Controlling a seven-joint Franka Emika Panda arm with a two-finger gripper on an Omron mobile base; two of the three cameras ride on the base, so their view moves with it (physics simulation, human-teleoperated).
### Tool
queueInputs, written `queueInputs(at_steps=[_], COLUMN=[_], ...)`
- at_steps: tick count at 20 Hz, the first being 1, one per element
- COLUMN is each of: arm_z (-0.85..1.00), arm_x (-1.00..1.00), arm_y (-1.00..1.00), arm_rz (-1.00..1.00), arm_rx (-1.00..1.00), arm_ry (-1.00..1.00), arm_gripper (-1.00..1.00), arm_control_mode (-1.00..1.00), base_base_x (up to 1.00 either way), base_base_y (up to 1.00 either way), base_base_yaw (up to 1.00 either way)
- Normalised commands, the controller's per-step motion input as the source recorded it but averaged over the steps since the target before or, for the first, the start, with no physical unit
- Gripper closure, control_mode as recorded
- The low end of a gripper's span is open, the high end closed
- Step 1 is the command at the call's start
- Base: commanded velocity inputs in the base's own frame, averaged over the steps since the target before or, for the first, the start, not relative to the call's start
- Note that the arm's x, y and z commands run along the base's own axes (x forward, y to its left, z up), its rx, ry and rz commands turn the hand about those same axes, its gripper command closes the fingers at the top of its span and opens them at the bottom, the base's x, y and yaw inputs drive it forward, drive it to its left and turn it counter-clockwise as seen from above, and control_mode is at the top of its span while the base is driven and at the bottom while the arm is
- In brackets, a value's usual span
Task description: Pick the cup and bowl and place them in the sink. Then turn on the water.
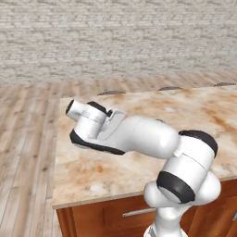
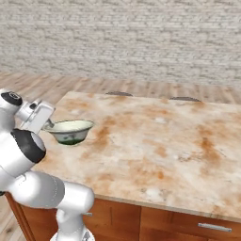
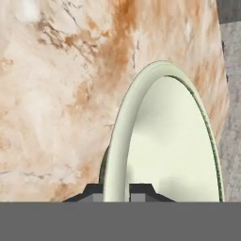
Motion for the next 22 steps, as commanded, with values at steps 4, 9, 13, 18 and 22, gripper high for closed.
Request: queueInputs(at_steps=[4,9,13,18,22], arm_z=[-0.13,0.00,0.00,0.00,0.00], arm_x=[-0.14,-0.10,0.00,-0.02,0.00], arm_y=[-0.29,-0.31,-0.02,0.00,0.00], arm_rz=[0.00,0.00,0.02,0.00,0.00], arm_rx=[0.06,0.04,0.01,0.00,0.00], arm_ry=[-0.46,-0.25,-0.01,0.00,0.00], arm_gripper=[1.00,1.00,1.00,1.00,1.00], arm_control_mode=[-1.00,-1.00,-1.00,-1.00,1.00], base_base_x=[0.00,0.00,0.00,0.00,-0.08], base_base_y=[0.00,0.00,0.00,0.00,0.46], base_base_yaw=[0.00,0.00,0.00,0.00,0.13])
